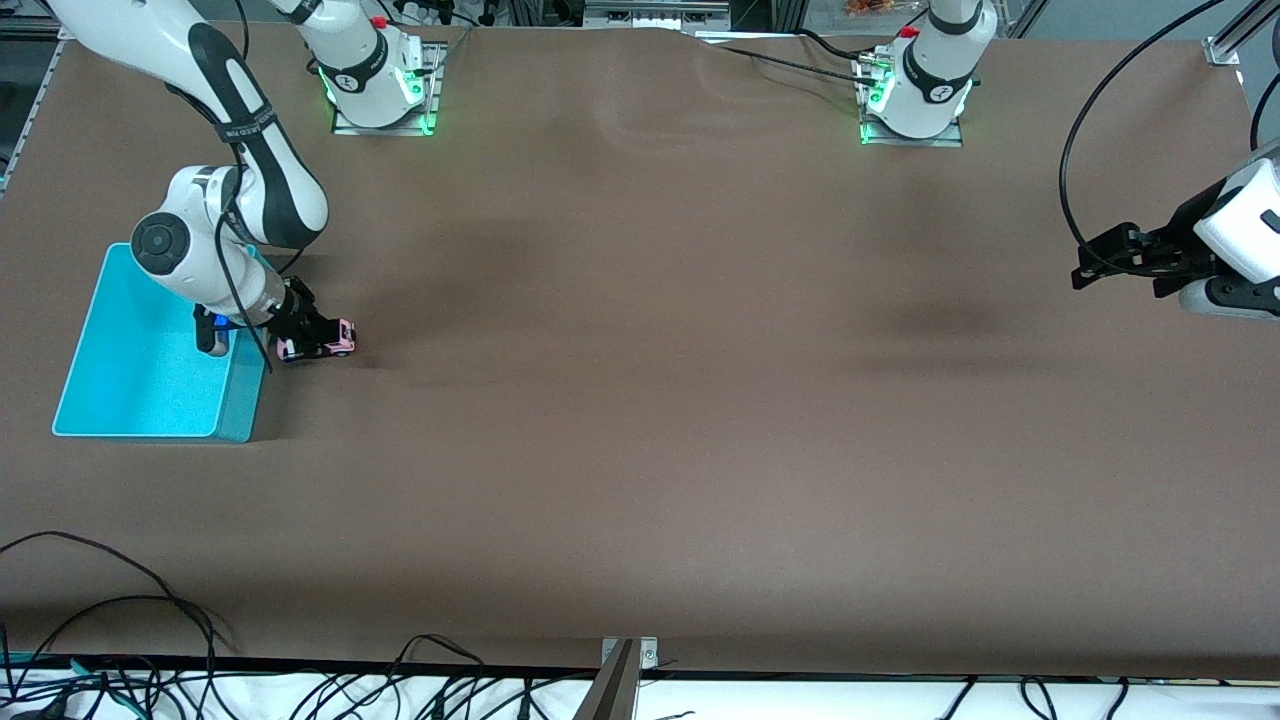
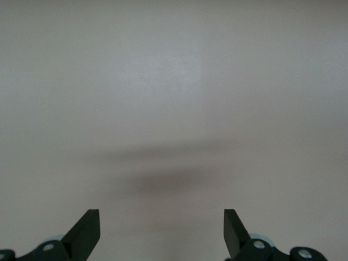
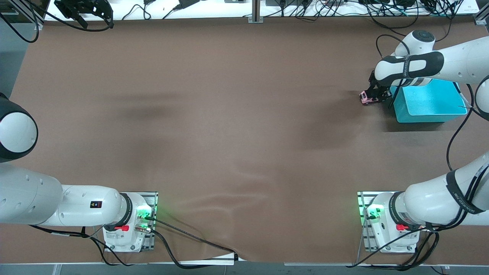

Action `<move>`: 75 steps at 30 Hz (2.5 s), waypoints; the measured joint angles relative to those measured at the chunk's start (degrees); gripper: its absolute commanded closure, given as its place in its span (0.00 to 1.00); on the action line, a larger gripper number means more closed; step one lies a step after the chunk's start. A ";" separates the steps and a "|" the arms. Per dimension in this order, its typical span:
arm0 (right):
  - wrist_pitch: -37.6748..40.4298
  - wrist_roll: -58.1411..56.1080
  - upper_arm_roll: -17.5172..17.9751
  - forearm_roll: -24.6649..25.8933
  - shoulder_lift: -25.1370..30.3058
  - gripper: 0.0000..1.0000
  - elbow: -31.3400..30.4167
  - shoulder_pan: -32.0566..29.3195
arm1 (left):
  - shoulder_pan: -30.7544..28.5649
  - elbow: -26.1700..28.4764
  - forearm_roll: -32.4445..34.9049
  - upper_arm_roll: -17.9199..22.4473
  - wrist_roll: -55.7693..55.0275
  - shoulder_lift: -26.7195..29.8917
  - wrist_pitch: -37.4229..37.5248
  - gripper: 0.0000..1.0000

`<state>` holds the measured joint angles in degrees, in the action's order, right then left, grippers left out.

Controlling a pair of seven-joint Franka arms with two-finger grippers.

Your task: Wind and store pink jeep toy

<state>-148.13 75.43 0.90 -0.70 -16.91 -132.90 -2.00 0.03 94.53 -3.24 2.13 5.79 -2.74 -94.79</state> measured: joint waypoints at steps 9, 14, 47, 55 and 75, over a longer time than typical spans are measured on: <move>1.92 0.60 0.50 0.98 3.86 1.00 0.87 0.09 | 0.00 0.00 0.00 0.00 0.00 0.00 0.00 0.00; 6.73 -1.84 3.05 1.20 7.05 1.00 3.09 0.22 | 0.00 0.00 0.00 0.00 -0.01 0.00 0.00 0.00; 30.50 -70.01 -14.64 12.42 5.78 1.00 15.15 -1.74 | -0.03 0.00 0.00 0.01 -0.09 -0.03 0.01 0.00; 25.30 -76.65 -15.30 15.49 -2.67 1.00 14.64 -5.64 | -0.04 0.00 0.00 0.02 -0.10 -0.04 0.03 0.00; 23.61 -76.92 -15.16 15.65 -6.87 0.00 14.65 -5.74 | -0.04 0.00 0.00 0.03 -0.11 -0.04 0.17 0.00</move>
<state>-124.53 -1.49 -14.26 14.95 -23.78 -118.26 -7.74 -0.01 94.53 -3.24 2.16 5.67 -2.78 -94.61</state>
